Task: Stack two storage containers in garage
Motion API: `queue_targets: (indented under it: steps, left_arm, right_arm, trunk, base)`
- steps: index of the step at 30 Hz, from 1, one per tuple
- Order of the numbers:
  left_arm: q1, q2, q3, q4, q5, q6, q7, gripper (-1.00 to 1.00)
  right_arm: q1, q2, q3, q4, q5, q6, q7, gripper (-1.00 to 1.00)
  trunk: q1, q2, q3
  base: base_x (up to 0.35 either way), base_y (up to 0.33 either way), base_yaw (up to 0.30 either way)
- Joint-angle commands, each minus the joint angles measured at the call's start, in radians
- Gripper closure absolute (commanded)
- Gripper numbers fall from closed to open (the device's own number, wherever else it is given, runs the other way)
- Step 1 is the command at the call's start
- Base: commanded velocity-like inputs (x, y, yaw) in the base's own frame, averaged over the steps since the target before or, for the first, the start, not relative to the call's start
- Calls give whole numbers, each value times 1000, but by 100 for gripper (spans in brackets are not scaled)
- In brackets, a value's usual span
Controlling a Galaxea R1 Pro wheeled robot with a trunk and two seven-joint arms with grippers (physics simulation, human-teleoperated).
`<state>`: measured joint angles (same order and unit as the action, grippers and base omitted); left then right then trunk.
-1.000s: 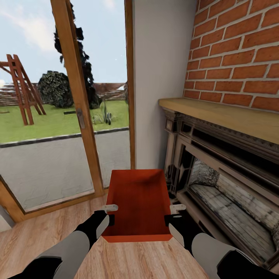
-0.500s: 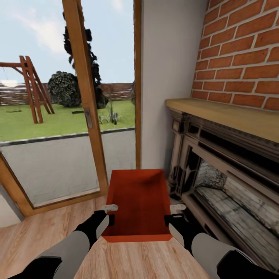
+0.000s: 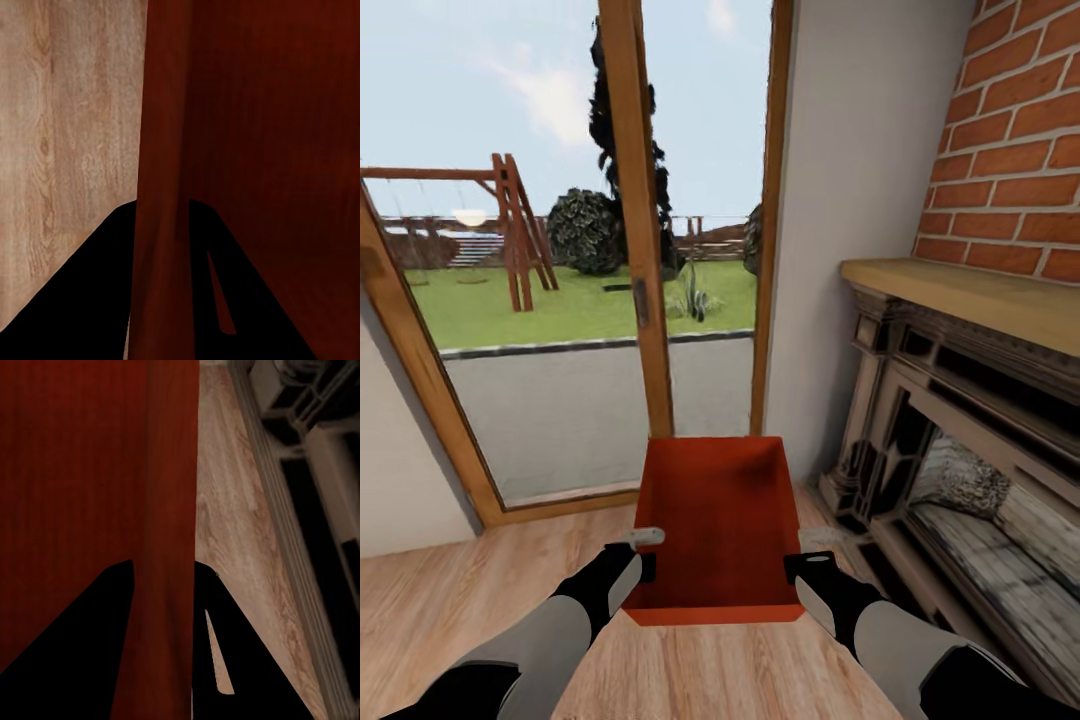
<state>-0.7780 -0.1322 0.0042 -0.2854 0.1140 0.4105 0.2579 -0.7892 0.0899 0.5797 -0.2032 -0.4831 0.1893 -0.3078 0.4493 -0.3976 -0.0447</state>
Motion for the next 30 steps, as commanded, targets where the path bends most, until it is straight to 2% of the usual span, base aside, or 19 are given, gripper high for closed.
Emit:
queue_targets:
  steps: [1, 30]
  left_arm:
    - [0, 3, -9, 2, -9, 10, 31, 100]
    - [0, 3, -9, 2, -9, 10, 31, 100]
  right_arm:
    - [-1, -1, -3, -5, 19, -1, -8, 100]
    - [-2, -2, -3, -5, 20, -3, -8, 100]
  trunk:
    - [1, -2, -2]
    - [1, -2, 13]
  base:
    - [0, 0, 300]
    - [0, 0, 300]
